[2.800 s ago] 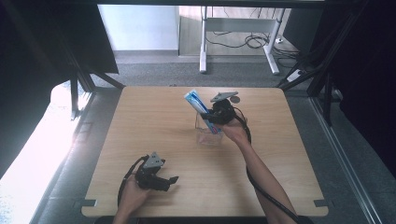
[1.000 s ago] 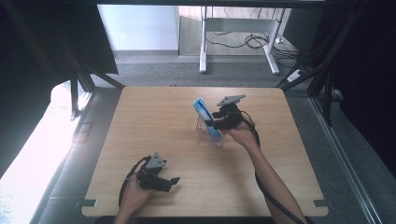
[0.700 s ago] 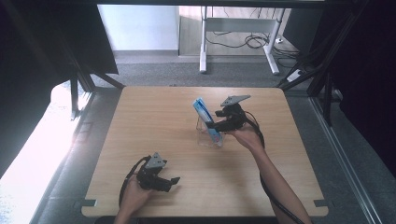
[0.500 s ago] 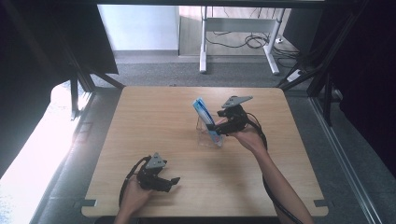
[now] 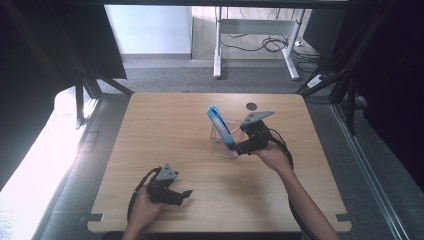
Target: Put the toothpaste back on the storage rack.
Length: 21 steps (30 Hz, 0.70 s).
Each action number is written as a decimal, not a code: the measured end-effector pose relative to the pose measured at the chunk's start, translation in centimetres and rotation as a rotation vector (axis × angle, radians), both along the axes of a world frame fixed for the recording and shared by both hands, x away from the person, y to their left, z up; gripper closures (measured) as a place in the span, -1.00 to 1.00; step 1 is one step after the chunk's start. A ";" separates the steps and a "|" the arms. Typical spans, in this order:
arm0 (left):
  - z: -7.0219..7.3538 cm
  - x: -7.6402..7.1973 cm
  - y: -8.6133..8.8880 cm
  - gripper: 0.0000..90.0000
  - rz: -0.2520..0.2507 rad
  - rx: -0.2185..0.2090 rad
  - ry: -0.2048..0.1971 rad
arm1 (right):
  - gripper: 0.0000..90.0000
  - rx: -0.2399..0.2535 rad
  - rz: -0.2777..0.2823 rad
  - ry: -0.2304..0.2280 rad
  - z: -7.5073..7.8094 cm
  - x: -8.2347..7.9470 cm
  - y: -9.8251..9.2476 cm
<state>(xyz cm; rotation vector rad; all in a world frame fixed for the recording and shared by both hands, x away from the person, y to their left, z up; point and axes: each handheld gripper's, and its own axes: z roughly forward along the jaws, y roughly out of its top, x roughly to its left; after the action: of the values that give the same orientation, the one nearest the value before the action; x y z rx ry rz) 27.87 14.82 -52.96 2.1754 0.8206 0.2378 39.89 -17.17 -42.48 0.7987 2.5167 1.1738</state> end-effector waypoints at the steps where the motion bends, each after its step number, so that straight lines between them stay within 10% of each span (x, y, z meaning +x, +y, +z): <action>1: 0.0 0.0 0.0 -0.70 0.004 -0.004 -0.002 | -0.78 -0.002 0.000 -0.003 0.0 -0.2 -0.1; 21: 0.0 0.1 0.3 -0.71 0.009 -0.029 0.008 | -1.00 -0.040 -0.042 0.005 -0.7 -3.6 -3.5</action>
<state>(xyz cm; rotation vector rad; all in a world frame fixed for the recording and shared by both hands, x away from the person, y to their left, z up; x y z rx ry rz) 27.97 15.10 -52.94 2.1474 0.8337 0.2213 36.27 -20.71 -43.22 0.8409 2.5062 1.1060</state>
